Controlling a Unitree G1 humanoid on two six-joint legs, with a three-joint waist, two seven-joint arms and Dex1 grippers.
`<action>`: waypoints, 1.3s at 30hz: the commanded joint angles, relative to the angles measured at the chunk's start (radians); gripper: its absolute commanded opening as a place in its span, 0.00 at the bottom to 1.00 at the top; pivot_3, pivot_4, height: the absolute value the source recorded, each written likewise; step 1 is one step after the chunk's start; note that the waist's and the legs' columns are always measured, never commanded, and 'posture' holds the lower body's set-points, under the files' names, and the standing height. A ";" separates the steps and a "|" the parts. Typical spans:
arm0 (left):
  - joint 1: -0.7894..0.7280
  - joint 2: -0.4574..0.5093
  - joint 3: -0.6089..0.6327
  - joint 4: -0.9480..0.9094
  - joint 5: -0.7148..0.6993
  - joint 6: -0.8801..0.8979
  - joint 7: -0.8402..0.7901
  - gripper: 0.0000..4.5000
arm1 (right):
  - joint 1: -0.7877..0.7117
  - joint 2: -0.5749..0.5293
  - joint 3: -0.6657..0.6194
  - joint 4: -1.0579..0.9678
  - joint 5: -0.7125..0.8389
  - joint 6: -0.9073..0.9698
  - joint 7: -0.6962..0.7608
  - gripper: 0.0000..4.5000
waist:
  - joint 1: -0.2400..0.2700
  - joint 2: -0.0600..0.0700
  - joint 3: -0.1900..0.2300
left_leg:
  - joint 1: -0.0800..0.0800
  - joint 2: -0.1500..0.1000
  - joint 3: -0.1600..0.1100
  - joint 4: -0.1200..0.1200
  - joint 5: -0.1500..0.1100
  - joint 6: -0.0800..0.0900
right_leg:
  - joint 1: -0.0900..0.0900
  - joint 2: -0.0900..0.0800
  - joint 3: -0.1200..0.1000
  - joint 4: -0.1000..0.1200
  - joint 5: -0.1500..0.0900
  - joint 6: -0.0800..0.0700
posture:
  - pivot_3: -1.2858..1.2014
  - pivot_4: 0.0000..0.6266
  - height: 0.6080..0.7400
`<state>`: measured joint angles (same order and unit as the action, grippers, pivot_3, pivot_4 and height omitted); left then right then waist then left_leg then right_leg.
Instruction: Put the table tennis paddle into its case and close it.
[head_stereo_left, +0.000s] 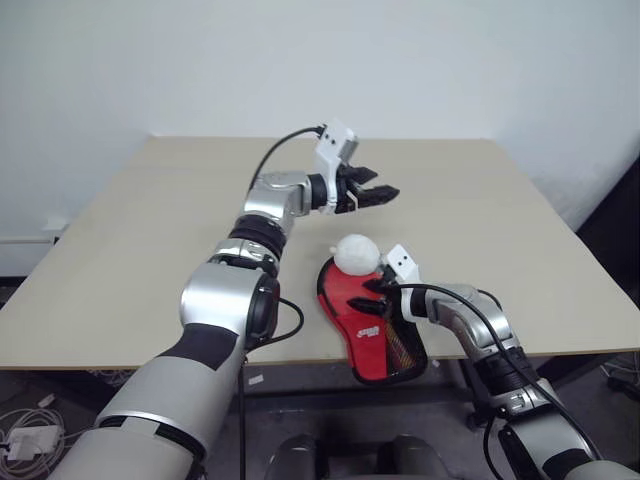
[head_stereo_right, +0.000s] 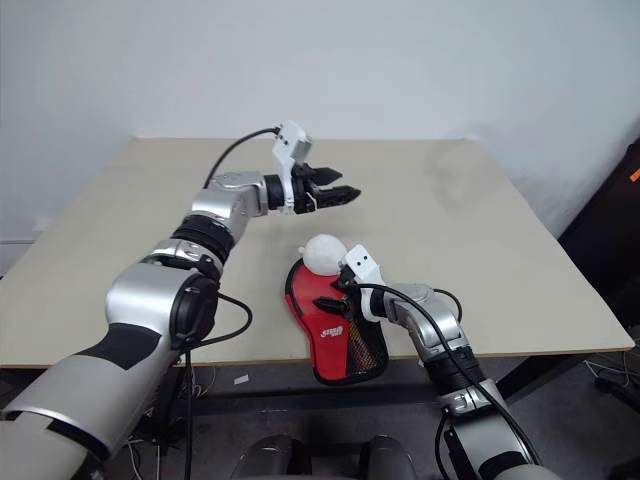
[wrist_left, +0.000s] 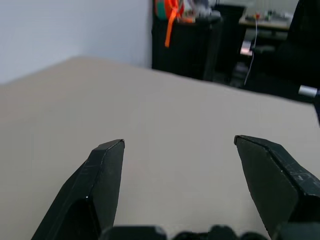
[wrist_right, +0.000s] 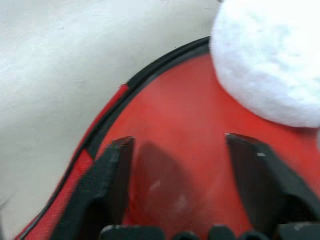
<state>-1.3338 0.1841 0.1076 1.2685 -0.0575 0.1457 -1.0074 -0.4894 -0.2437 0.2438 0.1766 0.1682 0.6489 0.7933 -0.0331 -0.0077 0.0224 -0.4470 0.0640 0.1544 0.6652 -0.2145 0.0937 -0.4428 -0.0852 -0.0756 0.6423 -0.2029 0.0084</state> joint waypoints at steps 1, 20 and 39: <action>0.009 0.051 0.009 -0.051 -0.018 0.007 -0.038 0.91 | 0.011 -0.021 -0.028 -0.033 0.024 0.006 0.001 0.98 | 0.000 0.000 0.000 | 0.000 0.000 0.000 0.000 0.000 0.000 | 0.000 0.000 0.000 0.000 0.000 0.001 | 0.52 0.00 1.00; 0.607 0.138 -0.225 -0.911 -0.048 0.349 -0.182 1.00 | -0.133 -0.016 -0.239 0.033 0.163 0.052 -0.087 1.00 | -0.015 0.002 0.001 | -0.001 0.000 0.003 0.001 0.001 -0.001 | -0.001 -0.001 0.002 0.001 0.003 -0.002 | 0.52 0.00 1.00; 0.677 0.047 -0.407 -0.853 0.023 0.373 -0.006 1.00 | -0.201 0.031 -0.195 0.162 0.118 -0.024 -0.132 1.00 | -0.017 0.005 0.001 | -0.001 0.000 0.004 0.001 0.003 -0.004 | 0.000 0.000 0.003 0.002 0.004 -0.002 | 0.52 0.00 1.00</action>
<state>-0.6715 0.2260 -0.2760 0.4455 -0.0176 0.4969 -0.9833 -0.6532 -0.2151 0.0547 0.3502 0.2912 0.6510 0.6638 -0.0500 -0.0032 0.0238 -0.4475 0.0642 0.1585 0.6659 -0.2116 0.0893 -0.4429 -0.0850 -0.0722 0.6442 -0.1992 0.0066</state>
